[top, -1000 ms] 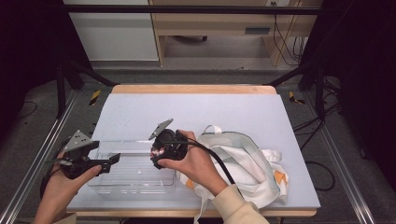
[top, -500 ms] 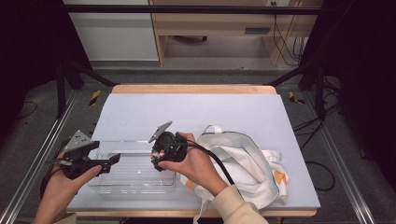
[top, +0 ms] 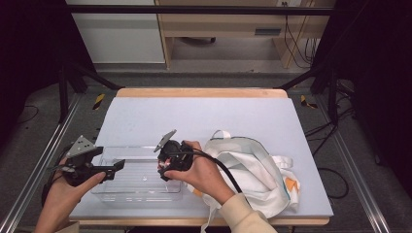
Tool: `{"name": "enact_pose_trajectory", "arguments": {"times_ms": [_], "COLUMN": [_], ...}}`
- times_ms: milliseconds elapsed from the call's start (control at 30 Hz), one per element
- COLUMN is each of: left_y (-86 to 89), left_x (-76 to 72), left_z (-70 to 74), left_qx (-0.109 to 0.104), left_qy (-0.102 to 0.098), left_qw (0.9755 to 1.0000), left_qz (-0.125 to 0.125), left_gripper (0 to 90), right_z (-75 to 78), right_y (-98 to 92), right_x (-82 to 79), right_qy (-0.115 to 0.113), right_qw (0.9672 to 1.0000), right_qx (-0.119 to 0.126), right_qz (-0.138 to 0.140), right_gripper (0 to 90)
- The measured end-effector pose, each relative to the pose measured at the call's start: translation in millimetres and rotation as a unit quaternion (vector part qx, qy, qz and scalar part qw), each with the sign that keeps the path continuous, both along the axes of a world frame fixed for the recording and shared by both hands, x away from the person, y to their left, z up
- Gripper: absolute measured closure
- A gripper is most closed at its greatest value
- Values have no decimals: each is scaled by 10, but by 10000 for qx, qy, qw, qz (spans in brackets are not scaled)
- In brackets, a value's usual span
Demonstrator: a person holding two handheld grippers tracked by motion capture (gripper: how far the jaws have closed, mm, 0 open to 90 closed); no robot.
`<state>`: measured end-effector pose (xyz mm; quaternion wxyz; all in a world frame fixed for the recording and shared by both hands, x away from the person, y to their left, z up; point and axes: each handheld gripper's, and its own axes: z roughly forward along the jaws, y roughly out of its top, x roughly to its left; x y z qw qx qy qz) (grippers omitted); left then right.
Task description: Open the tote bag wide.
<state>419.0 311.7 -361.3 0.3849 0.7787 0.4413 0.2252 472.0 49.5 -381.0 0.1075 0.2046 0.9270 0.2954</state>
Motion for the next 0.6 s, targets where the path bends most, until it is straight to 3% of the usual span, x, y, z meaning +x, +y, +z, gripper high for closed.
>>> {"name": "enact_pose_trajectory", "arguments": {"times_ms": [600], "left_y": [4], "left_x": [11], "left_z": [-20], "left_qx": [9], "left_qy": [38], "left_qw": [10000], "left_qz": [6], "left_gripper": [99], "right_z": [-85], "right_y": [23], "right_x": [8], "right_qy": [96], "right_qw": [9999], "right_qx": [-125], "right_qz": [37], "right_gripper": [256]}}
